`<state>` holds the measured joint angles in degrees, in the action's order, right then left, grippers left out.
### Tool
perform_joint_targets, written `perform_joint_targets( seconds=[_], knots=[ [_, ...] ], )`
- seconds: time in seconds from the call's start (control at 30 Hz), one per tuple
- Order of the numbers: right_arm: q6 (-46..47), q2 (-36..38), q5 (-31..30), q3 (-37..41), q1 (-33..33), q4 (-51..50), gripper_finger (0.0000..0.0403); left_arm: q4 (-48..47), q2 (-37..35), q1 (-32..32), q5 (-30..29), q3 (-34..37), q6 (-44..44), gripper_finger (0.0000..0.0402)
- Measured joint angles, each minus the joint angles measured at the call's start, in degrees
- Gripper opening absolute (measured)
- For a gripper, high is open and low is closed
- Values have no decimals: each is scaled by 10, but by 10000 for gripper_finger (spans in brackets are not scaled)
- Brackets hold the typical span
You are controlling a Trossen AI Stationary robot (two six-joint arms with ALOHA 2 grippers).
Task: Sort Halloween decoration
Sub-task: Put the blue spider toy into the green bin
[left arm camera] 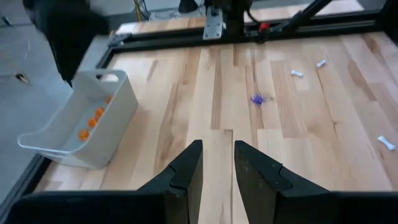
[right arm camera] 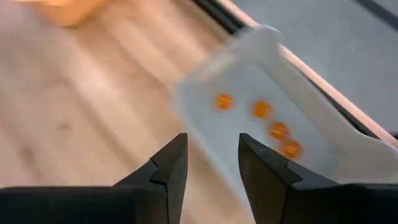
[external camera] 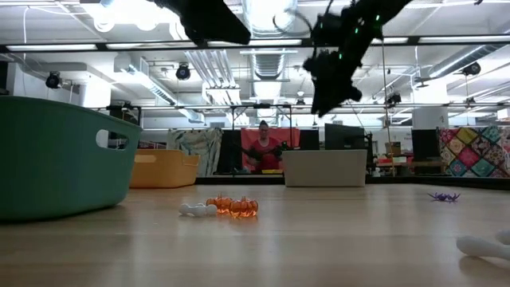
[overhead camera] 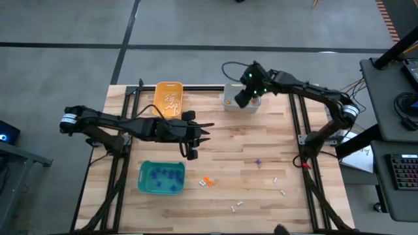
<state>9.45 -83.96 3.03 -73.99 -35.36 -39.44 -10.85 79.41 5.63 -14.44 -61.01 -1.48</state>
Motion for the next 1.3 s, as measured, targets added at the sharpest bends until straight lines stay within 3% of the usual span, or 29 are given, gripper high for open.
perform_joint_targets(
  seconds=[0.37, 0.63, 0.93, 1.3],
  knots=[
    [11, 94, 0, 102, 209, 118, 128, 8, 21, 0, 0, 0, 8, 75],
    [24, 109, 0, 204, 314, 249, 128, 10, 21, 0, 0, 0, 9, 75],
    [85, 107, -1, 304, 363, 314, 128, 13, 21, 0, 0, 0, 10, 75],
    [156, 107, 0, 322, 362, 309, 128, 18, 21, 1, 0, 0, 25, 75]
  ],
)
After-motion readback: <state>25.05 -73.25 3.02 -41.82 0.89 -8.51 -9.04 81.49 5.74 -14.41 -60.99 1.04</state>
